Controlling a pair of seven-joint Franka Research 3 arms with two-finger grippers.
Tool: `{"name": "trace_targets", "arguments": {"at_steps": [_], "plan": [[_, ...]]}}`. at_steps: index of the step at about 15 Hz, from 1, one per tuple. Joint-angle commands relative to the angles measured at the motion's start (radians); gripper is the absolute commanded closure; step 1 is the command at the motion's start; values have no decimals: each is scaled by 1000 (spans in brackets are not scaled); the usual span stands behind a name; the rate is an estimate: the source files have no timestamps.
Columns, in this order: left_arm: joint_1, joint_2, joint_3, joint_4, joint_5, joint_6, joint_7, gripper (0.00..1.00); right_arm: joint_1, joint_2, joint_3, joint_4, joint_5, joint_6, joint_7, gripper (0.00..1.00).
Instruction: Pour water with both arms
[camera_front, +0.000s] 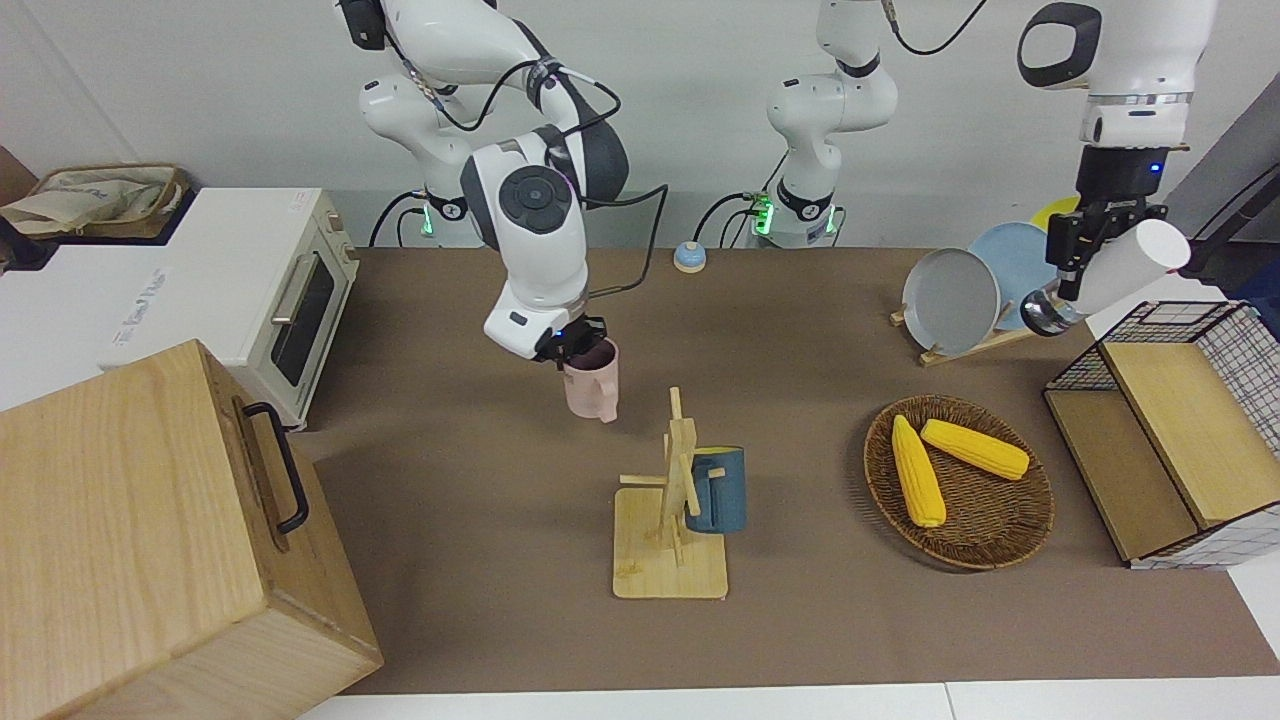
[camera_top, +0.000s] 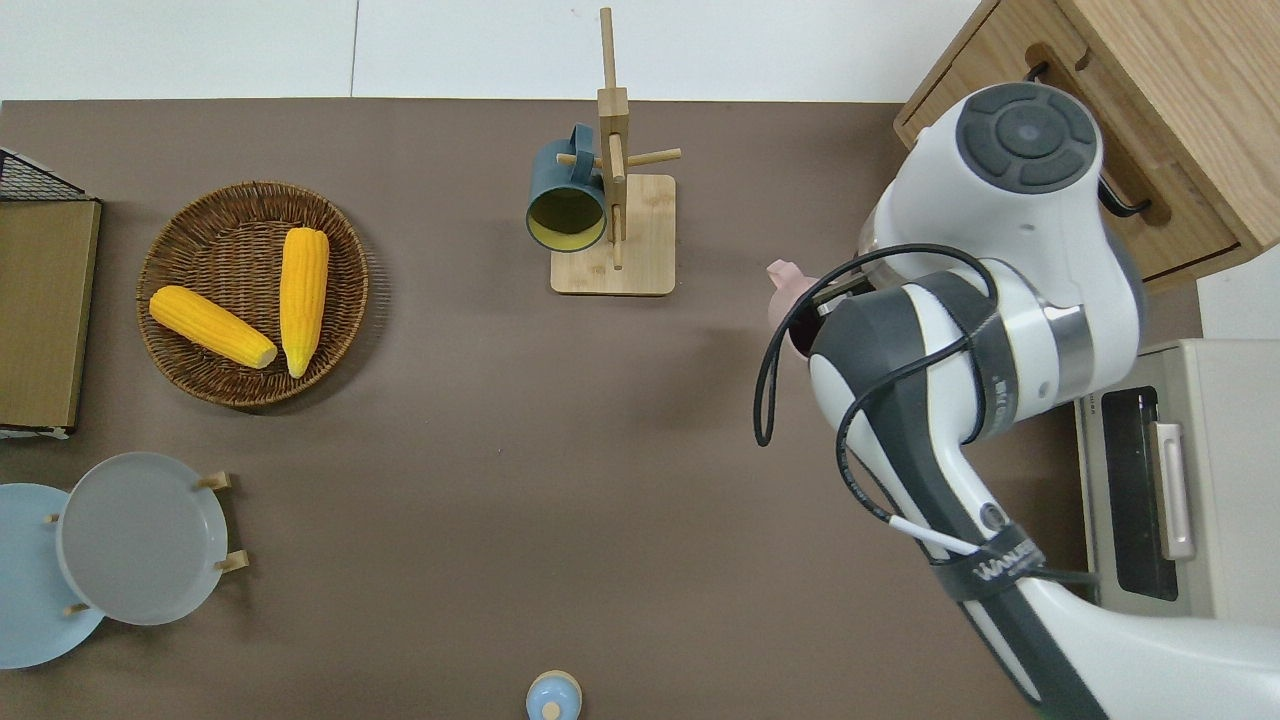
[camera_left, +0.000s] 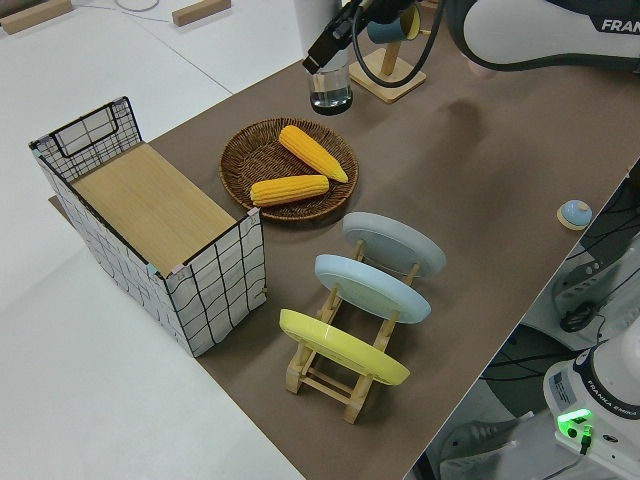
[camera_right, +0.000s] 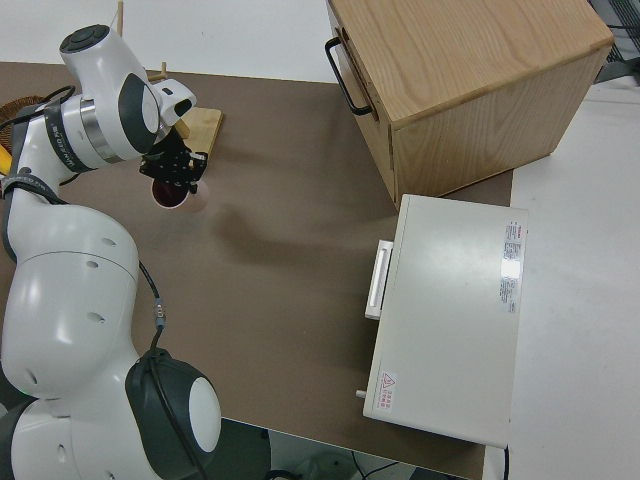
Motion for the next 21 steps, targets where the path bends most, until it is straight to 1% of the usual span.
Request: {"name": "trace_targets", "arguments": {"at_steps": [1,2,3,4,5,6,7,8,10,12,13,14,15,18,19,20,21], "plan": [[1,-169,-81,-248,39,137,-114,1000,81,13,-5,-1,127,26,170,1000],[5,-195,-110,-308,39,183,-144,1000,100,16,-4,-1,152,41,201,1000],[5,-213,-124,-353,39,211,-158,1000,118,24,-5,-1,160,52,230,1000],[5,-239,-142,-399,39,219,-169,1000,150,55,-4,9,158,66,314,1000],[4,-262,-167,-436,39,222,-192,1000,185,91,-4,40,179,87,374,1000],[2,-269,-185,-454,39,222,-209,1000,209,119,-4,61,216,106,401,1000],[2,-272,-205,-464,39,222,-227,1000,213,131,-4,75,242,126,422,1000],[2,-273,-225,-474,39,222,-246,1000,218,141,-4,82,264,139,445,1000],[1,-276,-280,-493,39,222,-307,1000,255,165,-4,88,293,176,496,1000],[-2,-278,-311,-502,39,222,-342,1000,299,199,-4,88,295,234,551,1000],[-4,-278,-323,-504,39,221,-356,1000,304,216,-4,88,295,263,563,1000],[-6,-278,-325,-507,39,222,-359,1000,308,230,-4,88,304,291,577,1000],[-9,-278,-329,-510,39,222,-366,1000,319,237,-4,89,311,302,585,1000],[-10,-279,-329,-510,39,221,-369,1000,319,242,-4,95,313,293,586,1000],[-9,-279,-329,-511,39,222,-369,1000,319,244,-4,100,313,291,586,692],[-9,-279,-329,-510,39,221,-369,1000,319,245,-5,115,309,281,588,92],[-7,-278,-329,-511,39,221,-367,1000,319,244,-5,121,301,268,588,10]]}}
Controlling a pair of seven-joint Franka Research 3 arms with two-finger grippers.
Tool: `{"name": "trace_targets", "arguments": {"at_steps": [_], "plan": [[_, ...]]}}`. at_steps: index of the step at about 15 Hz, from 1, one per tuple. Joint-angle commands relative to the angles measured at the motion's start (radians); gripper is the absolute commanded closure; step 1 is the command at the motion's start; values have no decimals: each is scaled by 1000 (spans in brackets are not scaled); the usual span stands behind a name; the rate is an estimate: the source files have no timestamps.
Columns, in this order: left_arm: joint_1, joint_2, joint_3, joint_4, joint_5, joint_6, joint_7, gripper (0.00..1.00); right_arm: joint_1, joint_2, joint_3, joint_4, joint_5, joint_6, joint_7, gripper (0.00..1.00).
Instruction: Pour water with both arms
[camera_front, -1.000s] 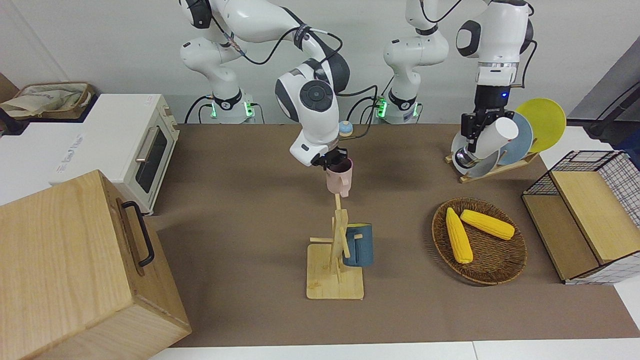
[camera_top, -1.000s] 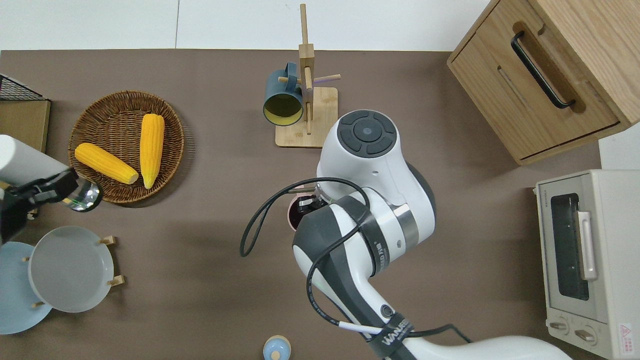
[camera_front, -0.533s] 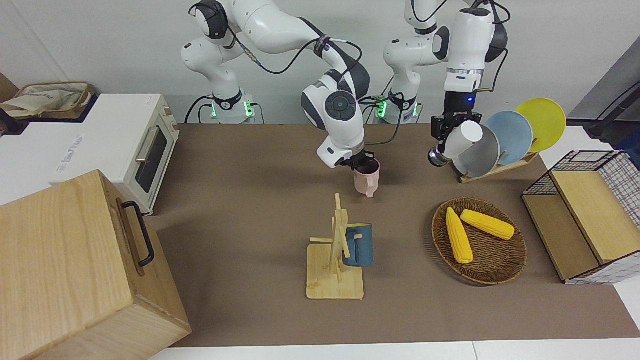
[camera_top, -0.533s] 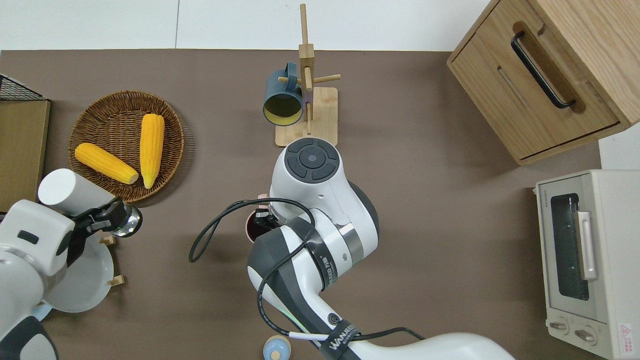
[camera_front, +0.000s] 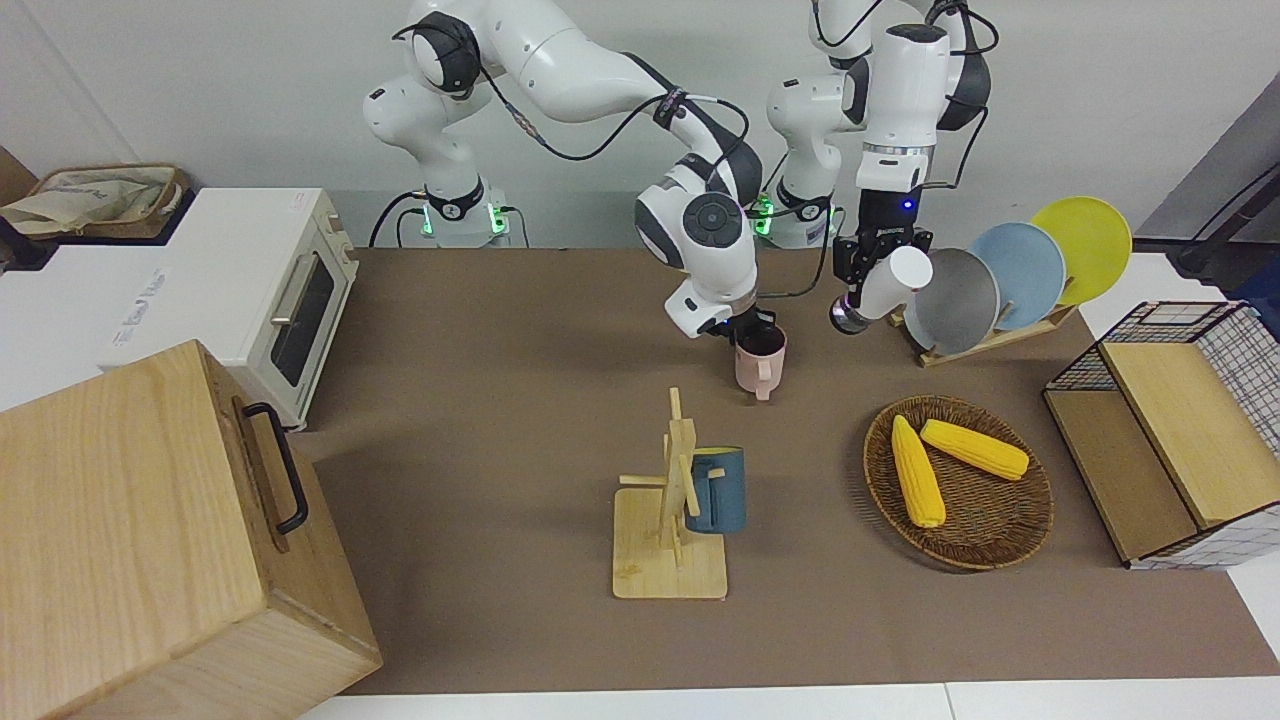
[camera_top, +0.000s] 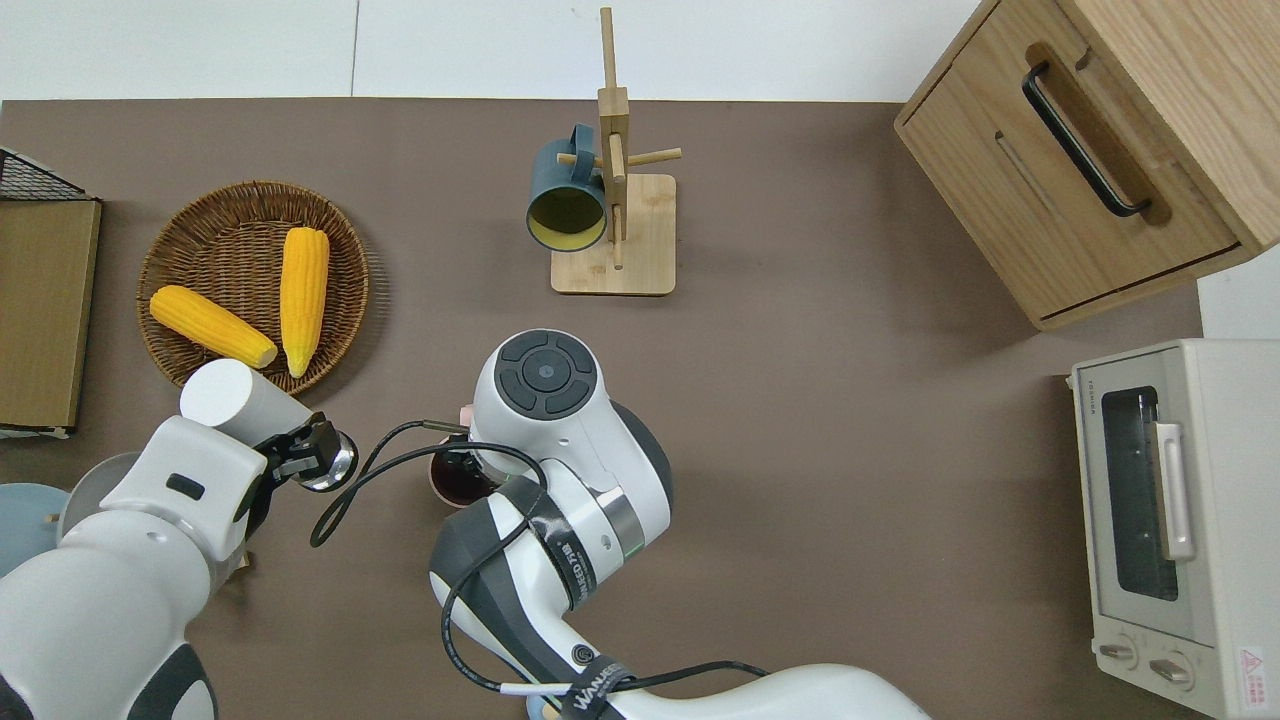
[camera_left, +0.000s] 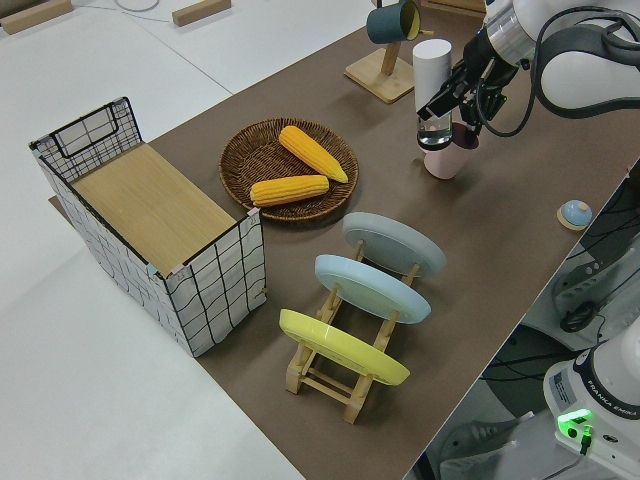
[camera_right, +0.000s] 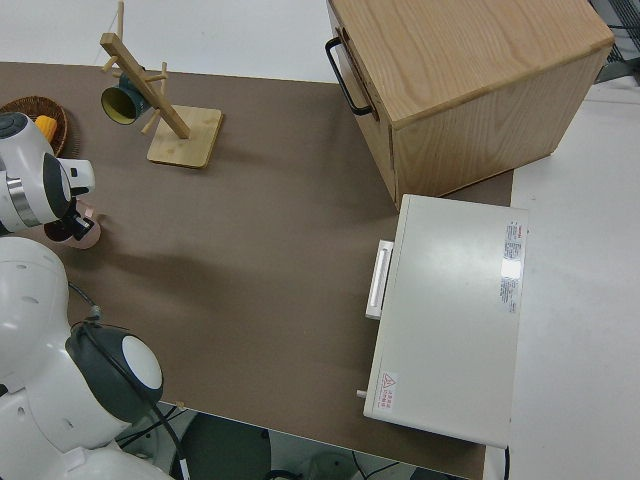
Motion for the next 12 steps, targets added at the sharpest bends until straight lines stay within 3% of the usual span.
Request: {"name": "trace_targets", "arguments": {"at_steps": [1,3,5,10,12], "plan": [[-7,-38,9,-17,30,26,-28,1000,-3,26,-2,59,14,-33,12,9],[-7,-39,9,-17,30,25,-26,1000,-7,21,-15,94,14,-93,18,9],[-8,-39,9,-18,30,25,-28,1000,-10,1,-19,97,16,-119,21,9],[-17,-45,7,-35,30,22,-29,1000,-82,-152,-41,96,13,-245,36,9],[-19,-76,-31,-61,27,22,-48,1000,-157,-227,-42,90,4,-326,-3,9]]}}
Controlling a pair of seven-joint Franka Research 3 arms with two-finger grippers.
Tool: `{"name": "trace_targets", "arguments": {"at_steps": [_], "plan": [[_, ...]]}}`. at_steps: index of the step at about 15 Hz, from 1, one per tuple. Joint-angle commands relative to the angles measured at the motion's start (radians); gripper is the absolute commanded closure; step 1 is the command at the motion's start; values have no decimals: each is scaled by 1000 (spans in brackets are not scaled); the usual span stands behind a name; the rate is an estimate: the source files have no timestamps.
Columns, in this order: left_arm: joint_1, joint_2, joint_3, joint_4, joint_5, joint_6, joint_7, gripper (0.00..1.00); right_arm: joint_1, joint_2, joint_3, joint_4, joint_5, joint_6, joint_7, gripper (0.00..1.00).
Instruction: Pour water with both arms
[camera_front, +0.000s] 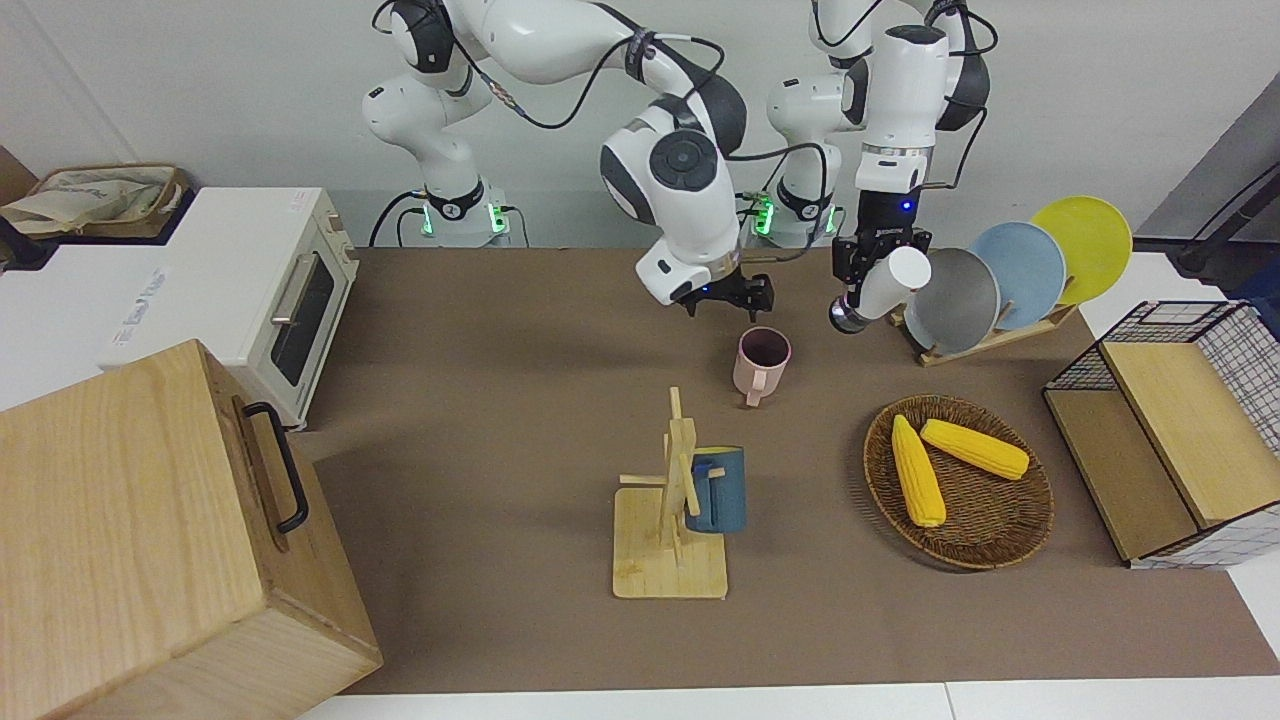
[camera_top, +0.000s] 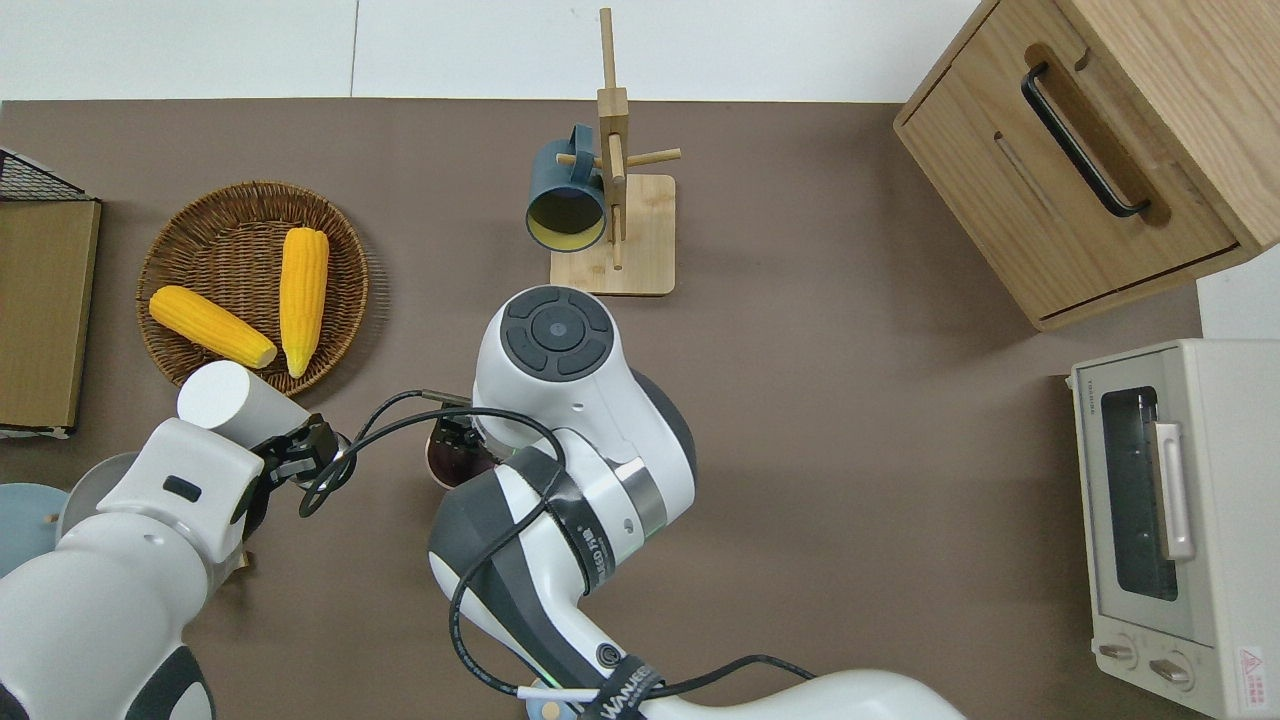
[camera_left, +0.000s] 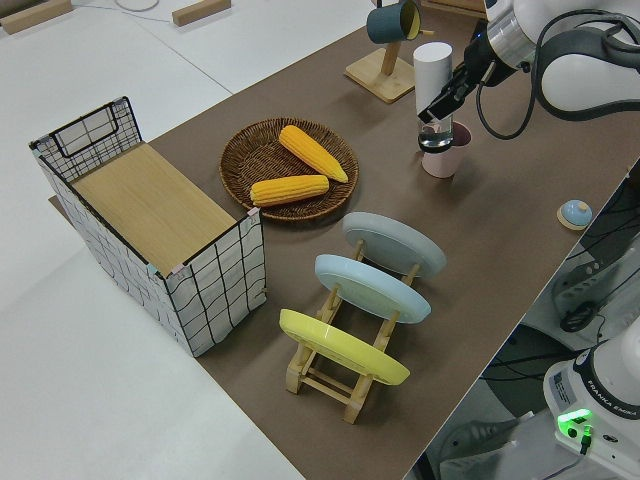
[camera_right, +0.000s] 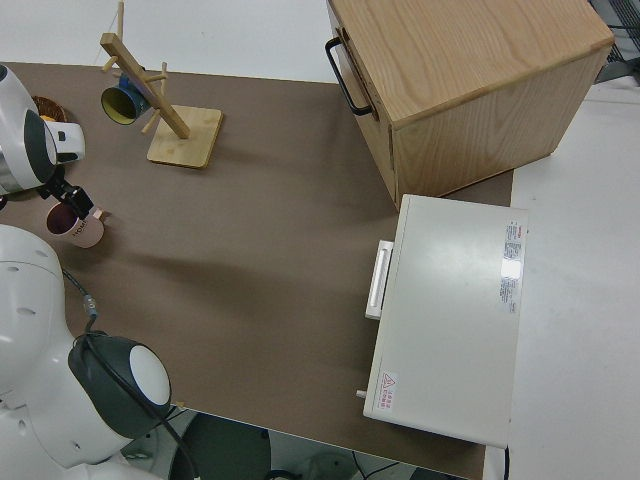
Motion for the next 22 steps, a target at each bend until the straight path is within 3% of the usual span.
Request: {"name": "trace_targets", "arguments": {"at_steps": [1,2,4,10,15,16,18,22], "plan": [[-18,-90,-51,-69,27,22,-71,1000,-131,-140,10,-28,-7,-155,-74,9],[-18,-106,-76,-80,27,12,-88,1000,-154,-164,8,-28,-29,-205,-118,9],[-41,-132,-110,-90,24,-23,-119,1000,-192,-198,7,-28,-94,-236,-172,9],[-168,-228,-110,-147,10,-141,-143,1000,-302,-255,4,-28,-252,-305,-362,9],[-265,-224,-110,-167,1,-155,-212,1000,-424,-309,2,-34,-329,-312,-623,9],[-267,-206,-108,-167,-29,-156,-199,1000,-454,-333,-1,-55,-351,-325,-710,9],[-264,-164,-108,-164,-63,-159,-170,1000,-503,-393,1,-118,-354,-325,-768,9],[-256,-71,-102,-137,-79,-156,-137,1000,-586,-454,8,-183,-354,-335,-875,9]]}}
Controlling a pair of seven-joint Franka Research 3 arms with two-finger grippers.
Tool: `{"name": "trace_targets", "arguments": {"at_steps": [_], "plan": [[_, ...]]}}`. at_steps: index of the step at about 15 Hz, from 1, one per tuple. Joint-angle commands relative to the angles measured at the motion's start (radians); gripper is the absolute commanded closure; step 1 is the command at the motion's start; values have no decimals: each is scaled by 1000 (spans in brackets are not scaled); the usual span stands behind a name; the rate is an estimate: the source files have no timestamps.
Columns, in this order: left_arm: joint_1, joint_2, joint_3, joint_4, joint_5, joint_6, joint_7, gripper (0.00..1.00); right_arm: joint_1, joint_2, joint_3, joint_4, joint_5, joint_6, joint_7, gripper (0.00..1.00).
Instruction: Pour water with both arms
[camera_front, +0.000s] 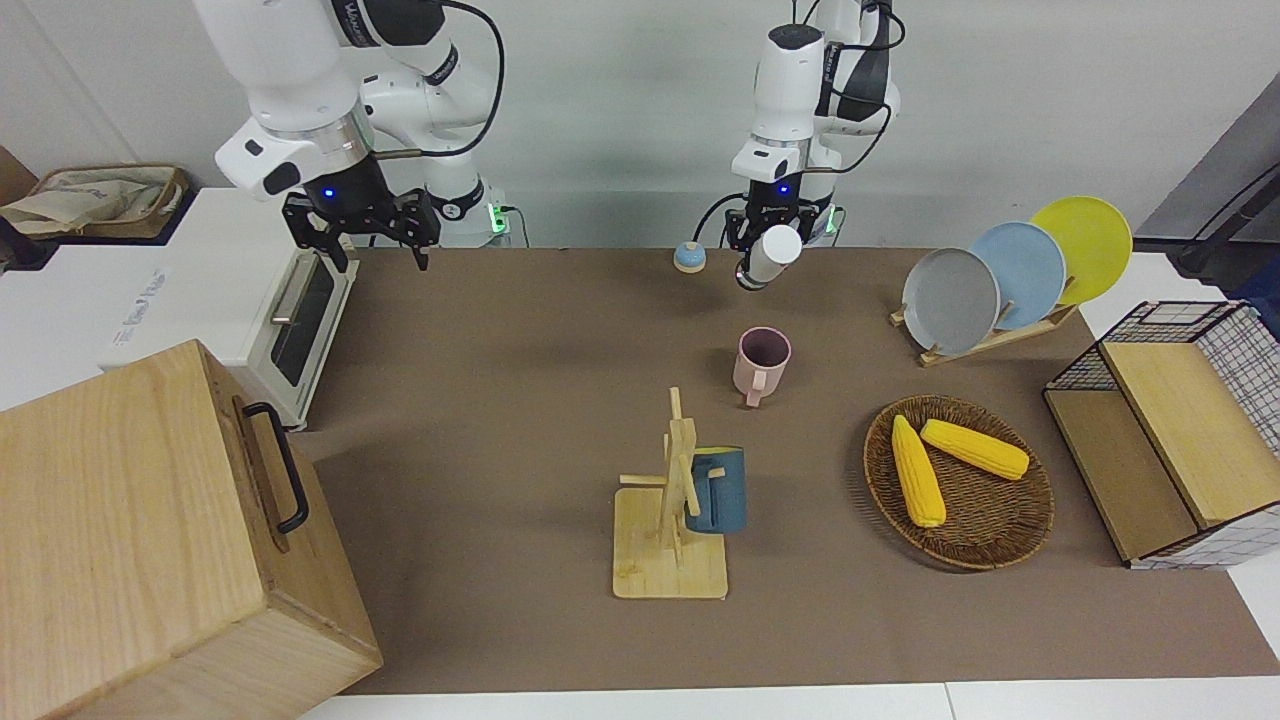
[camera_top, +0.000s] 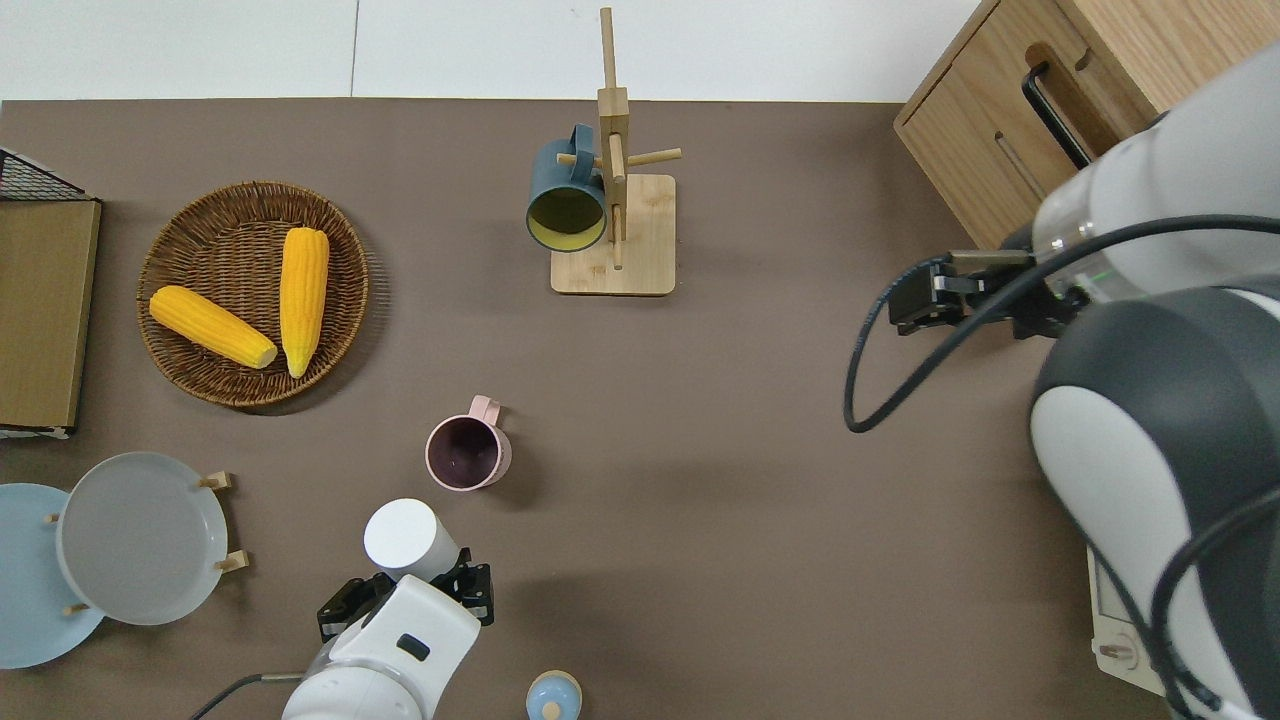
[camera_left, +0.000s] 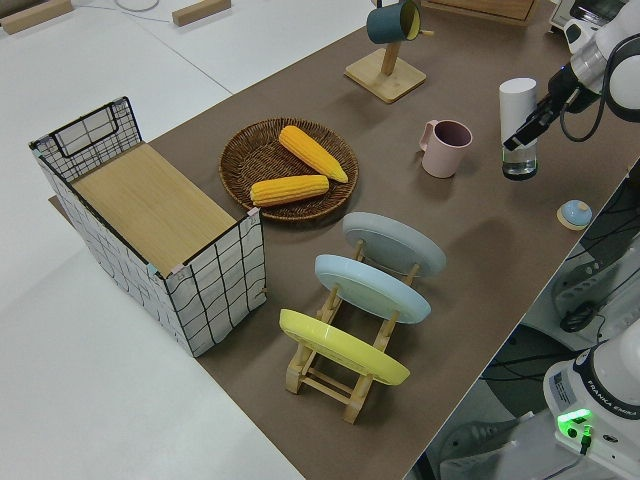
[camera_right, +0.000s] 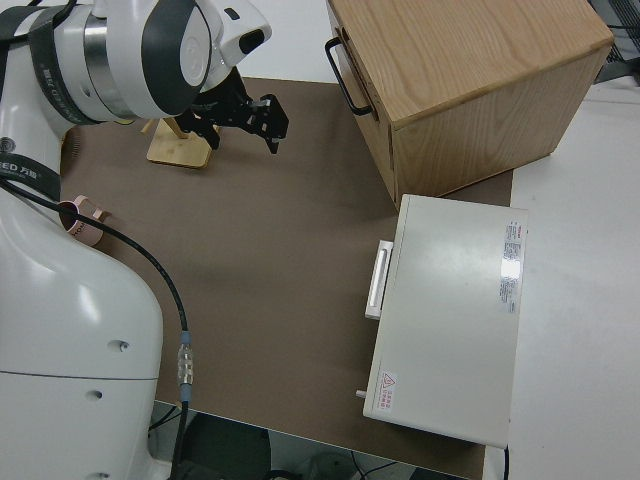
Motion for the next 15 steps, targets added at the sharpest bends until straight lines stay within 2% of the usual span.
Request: {"name": "trace_targets", "arguments": {"at_steps": [1,3,5,9,11,15], "plan": [[0,88,21,51,-19,0,36,1000,-87,-86,29,-105,-17,-29,-112,9],[17,148,21,92,-19,0,50,1000,-116,-86,29,-105,-17,-62,-137,9],[22,216,24,147,-17,-3,54,1000,-120,-83,29,-104,-10,-63,-135,9],[22,323,50,253,-7,-120,66,1000,-103,-70,26,-88,1,-56,-126,9],[22,332,52,259,-6,-149,76,1000,-103,-70,26,-71,4,-56,-126,9],[22,332,68,262,-11,-218,105,1000,-100,-71,28,-71,6,-63,-126,9]]}}
